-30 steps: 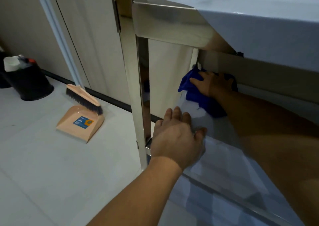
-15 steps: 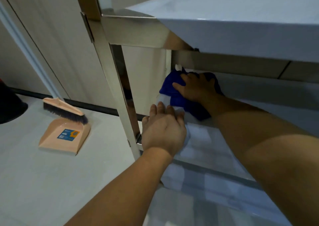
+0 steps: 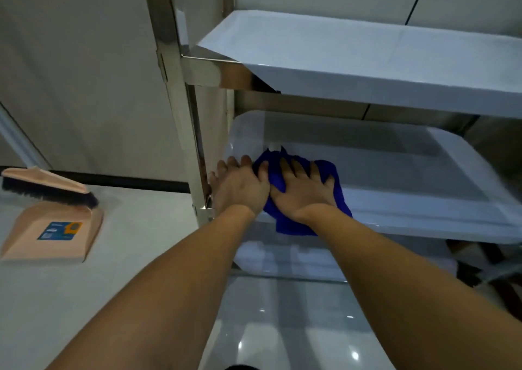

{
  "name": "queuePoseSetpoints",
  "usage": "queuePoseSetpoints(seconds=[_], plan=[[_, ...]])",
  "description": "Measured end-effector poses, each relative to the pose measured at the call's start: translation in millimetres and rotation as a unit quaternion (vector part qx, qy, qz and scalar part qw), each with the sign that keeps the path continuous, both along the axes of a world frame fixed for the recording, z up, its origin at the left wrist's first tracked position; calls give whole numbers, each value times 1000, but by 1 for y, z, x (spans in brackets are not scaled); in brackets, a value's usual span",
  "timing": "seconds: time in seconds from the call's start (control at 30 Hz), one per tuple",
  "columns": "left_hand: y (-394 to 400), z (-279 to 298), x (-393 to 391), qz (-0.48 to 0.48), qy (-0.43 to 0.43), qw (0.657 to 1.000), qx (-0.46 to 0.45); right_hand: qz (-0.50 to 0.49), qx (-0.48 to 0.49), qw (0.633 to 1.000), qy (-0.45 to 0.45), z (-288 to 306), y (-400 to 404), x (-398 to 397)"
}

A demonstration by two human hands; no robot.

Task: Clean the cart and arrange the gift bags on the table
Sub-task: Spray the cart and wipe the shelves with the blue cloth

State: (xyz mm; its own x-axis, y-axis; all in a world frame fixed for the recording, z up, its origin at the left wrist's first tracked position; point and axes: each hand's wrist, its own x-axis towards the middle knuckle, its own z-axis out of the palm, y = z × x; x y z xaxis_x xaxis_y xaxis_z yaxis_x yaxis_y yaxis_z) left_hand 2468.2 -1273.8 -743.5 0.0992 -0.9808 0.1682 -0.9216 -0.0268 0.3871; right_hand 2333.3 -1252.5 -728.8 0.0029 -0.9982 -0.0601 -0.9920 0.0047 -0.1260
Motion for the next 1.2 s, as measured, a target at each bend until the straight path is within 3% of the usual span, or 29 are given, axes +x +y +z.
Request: queuePoseSetpoints(seconds=[0.23,0.47,0.83,0.97,1.2], plan=[[0,0,1,-69,-47,996,8,-54,17,998,-19,2,35,3],[-27,-4,-2,-138,-52,988,41,-71,0,997,-6,0,17,0],[-40,-15,-5,-139,-42,989,4,-66,16,998,17,-4,-57,-17],[-39,-19,-6,-146,-102,984,-16,-61,10,998,22,-5,-100,-23],[-38,-22,-6,-137,-129,981,-37,-52,8,999,0,-8,-188,-35]])
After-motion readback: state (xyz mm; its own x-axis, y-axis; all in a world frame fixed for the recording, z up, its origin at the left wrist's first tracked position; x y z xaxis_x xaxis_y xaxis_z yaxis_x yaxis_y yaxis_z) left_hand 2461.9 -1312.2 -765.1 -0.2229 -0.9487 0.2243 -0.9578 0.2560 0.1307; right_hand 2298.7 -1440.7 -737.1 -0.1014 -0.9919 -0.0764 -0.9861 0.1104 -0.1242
